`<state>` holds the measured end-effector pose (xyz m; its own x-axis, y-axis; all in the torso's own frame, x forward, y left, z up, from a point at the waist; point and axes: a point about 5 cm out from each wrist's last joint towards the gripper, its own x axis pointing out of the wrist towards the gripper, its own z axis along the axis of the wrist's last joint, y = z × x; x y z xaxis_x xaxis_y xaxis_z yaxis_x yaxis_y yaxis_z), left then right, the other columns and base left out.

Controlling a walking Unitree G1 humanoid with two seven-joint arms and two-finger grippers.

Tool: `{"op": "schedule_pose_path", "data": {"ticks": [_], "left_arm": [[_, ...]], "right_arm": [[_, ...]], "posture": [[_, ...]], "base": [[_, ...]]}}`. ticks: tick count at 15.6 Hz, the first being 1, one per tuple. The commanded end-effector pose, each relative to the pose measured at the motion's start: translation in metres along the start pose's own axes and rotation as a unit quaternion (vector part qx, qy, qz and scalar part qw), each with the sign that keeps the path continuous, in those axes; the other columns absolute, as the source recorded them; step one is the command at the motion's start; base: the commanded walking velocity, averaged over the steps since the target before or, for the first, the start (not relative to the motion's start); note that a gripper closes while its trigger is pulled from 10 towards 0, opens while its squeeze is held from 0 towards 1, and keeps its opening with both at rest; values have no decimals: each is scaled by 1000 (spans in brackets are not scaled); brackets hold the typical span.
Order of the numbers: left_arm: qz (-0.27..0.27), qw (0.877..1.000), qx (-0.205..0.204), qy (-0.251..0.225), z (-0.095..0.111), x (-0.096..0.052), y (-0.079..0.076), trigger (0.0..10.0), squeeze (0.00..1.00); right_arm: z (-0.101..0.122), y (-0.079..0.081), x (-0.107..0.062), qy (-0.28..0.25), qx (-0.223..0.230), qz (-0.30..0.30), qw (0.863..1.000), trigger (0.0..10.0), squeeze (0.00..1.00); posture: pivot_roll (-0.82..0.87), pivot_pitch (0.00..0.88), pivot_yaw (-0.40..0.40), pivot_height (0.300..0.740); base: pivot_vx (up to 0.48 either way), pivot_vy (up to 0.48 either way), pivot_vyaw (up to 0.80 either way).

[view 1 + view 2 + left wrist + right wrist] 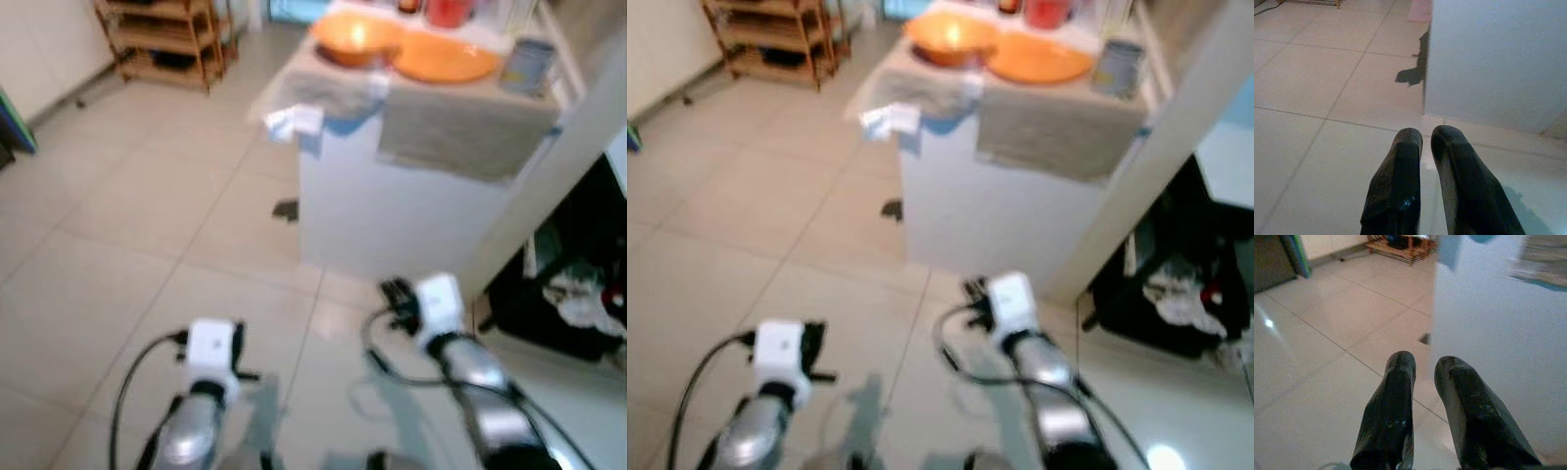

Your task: Setting the table

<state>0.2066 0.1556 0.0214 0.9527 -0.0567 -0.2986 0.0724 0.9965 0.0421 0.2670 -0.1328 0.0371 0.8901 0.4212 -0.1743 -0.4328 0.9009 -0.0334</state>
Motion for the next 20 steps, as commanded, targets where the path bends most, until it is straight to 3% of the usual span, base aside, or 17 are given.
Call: {"op": "schedule_pose_path", "data": {"ticks": [1, 9, 15, 17, 20], "left_arm": [[-7, 1000, -11, 4, 1, 5, -4, 10000, 0], [-20, 999, -29, -14, 6, 4, -3, 10000, 0], [-17, 998, -44, -31, 11, 3, -2, 10000, 0], [-12, 998, -47, -34, 13, 3, 0, 10000, 0], [-7, 998, -55, -34, 12, 3, 1, 10000, 0]], "right_arm": [[-6, -9, -5, 14, -13, -11, 1000, 10000, 0], [-8, -6, -1, 17, -20, 5, 1000, 10000, 0], [-9, -3, 0, 19, -41, 23, 999, 10000, 0], [-8, -3, 2, 23, -65, 23, 997, 10000, 0], [-10, 0, 2, 28, -66, 40, 997, 10000, 0]], "posture": [[-22, 92, -4, 740], [-14, 92, -7, 740], [-14, 93, -15, 740], [-14, 92, -20, 740], [-11, 87, -21, 740]], "base": [[0, 458, 0], [0, 56, -52], [322, 0, -474], [330, 0, 0], [330, 0, 0]]}}
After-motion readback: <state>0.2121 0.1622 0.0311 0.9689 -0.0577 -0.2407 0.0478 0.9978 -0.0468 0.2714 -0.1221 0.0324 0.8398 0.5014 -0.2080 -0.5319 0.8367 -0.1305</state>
